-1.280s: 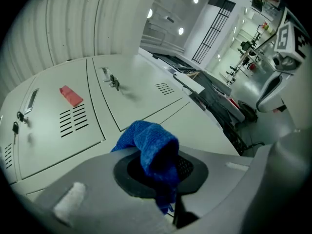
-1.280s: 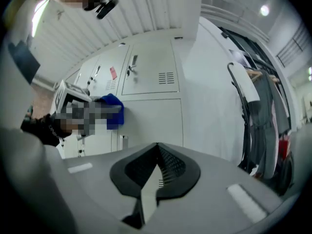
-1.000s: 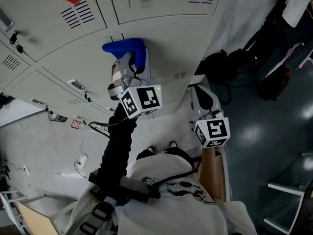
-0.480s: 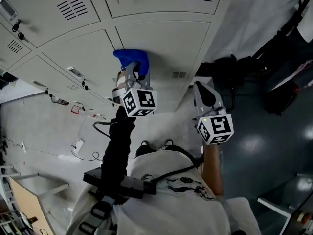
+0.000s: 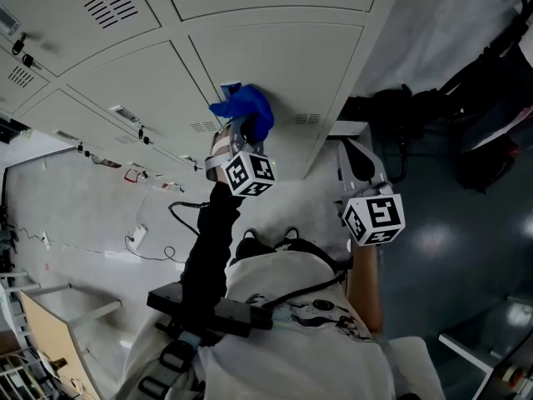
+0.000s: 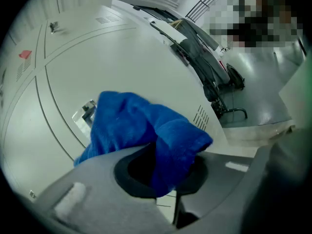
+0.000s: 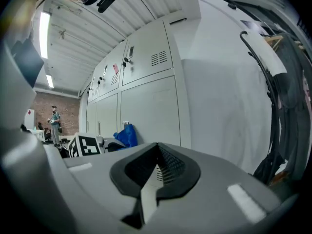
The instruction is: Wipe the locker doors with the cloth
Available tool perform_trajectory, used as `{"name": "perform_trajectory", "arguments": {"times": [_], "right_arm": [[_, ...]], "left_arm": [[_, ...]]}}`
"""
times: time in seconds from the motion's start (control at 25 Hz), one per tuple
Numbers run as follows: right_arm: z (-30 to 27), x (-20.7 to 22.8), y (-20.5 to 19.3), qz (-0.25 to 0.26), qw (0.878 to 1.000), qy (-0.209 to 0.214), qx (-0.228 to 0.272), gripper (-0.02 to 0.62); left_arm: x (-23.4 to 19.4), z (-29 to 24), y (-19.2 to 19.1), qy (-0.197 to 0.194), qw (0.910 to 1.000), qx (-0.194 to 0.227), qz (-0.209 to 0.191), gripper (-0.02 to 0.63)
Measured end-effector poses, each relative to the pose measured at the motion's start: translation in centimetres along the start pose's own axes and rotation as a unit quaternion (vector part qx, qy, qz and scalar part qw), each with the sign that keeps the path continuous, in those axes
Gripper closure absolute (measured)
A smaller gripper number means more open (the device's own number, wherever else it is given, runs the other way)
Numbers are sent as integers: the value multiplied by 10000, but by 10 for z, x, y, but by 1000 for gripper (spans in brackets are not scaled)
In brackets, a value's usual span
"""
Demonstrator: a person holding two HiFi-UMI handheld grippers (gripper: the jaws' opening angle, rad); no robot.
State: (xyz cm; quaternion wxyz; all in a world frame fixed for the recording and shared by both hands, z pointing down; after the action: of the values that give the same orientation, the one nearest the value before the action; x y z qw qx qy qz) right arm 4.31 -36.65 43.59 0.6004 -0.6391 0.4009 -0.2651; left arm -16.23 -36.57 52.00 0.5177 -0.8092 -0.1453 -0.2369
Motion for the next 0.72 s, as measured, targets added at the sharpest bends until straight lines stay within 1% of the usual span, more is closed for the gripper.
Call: {"name": "perform_trajectory", "arguments": {"times": [0.12,0.2,0.28,0.4,0.48,0.52,0.6,0.68,0.72], "right_arm": [[4,-1,-6,-45,10000,8,-48,597],[8,-2,-9,-71,10000,4,-69,597],[13,-1,-12,-96,9999,-6,-89,597],[20,2,-15,-119,9999,-49,-116,597],[25,4,-17,-136,9998,-86,-140,597],[28,6,-18,-148,9997,-105,-148,597],[31,10,-21,-191,9996,-144,-145,597],[33,13,-24,-232,9995,-173,-136,597],[33,14,-25,-245,9994,-184,-128,597]], "left_arm": [[8,0,-13,115,9996,-94,-261,574],[17,-1,-20,75,9991,-182,-380,574],[28,-7,-32,-3,9988,-332,-349,575],[42,-20,-60,-151,9972,-719,-168,575],[48,-19,-70,-216,9964,-811,-111,577],[50,-14,-69,-216,9970,-737,-84,577],[52,1,-56,-163,9989,-436,27,577],[46,23,-30,15,9996,9,286,577],[38,36,-14,166,9984,274,458,577]]}}
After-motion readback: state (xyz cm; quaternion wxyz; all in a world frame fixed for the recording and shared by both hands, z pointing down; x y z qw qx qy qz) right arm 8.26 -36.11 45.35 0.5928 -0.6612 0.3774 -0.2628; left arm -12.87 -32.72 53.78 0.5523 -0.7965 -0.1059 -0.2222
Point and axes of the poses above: the fingertips, and each gripper's own axes: z backward along the fingers, x to its right, y out of its top, the point moved 1 cm from there along z, backward along the fingers, and after that the axes turned 11 degrees about z, right-handed, at the moved point
